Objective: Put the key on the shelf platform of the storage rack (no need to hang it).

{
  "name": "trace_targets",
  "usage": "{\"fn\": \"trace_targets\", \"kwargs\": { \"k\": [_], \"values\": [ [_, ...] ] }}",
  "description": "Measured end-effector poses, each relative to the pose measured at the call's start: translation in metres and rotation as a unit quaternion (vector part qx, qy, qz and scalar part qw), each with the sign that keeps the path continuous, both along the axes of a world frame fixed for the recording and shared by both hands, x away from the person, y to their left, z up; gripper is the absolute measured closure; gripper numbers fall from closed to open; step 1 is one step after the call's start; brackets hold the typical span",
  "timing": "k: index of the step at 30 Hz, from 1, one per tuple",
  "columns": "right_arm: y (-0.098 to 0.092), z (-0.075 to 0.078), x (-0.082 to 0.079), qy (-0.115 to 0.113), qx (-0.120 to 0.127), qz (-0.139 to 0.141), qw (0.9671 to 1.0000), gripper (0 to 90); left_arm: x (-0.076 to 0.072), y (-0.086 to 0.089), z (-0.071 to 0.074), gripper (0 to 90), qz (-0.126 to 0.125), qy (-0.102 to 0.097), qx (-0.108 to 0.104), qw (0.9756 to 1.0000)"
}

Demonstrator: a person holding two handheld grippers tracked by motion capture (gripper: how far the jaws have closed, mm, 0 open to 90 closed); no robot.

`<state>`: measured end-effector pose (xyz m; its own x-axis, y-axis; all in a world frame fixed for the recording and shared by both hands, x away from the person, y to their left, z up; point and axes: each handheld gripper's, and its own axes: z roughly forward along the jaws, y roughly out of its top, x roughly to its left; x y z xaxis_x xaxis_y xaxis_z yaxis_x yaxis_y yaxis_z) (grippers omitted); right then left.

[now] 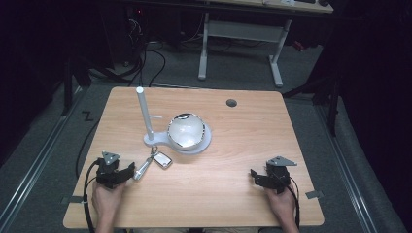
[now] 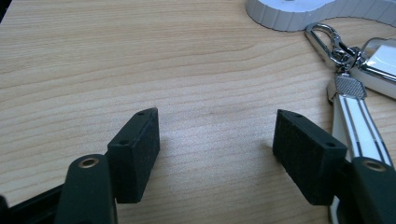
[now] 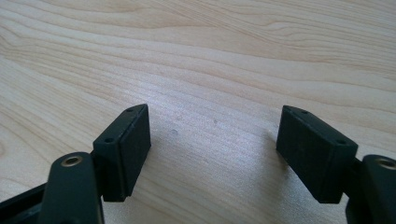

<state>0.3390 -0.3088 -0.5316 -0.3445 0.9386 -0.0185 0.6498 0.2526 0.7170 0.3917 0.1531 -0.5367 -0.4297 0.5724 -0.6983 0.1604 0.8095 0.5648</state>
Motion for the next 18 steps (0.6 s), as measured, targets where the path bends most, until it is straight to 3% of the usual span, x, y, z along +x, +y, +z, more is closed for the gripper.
{"fn": "trace_targets", "kwargs": {
  "k": [1,7,8,11,18],
  "values": [
    [0.000,0.000,0.000,0.000,0.000,0.000,1.0000,26.5,0.000,0.001,-0.001,32.2,-0.006,-0.001,0.007,1.0000],
    [0.000,0.000,0.000,0.000,0.000,0.000,1.0000,26.5,0.000,-0.001,0.000,28.5,-0.006,0.004,-0.002,1.0000],
    [0.000,0.000,0.000,0.000,0.000,0.000,1.0000,26.5,0.001,-0.001,0.002,28.3,0.005,0.010,-0.015,0.9998],
    [0.000,0.000,0.000,0.000,0.000,0.000,1.0000,26.5,0.003,0.006,0.007,27.0,-0.001,0.013,-0.035,0.9993],
    [0.000,0.000,0.000,0.000,0.000,0.000,1.0000,26.5,-0.003,0.007,0.018,30.2,-0.020,-0.011,-0.060,0.9979]
  ]
}}
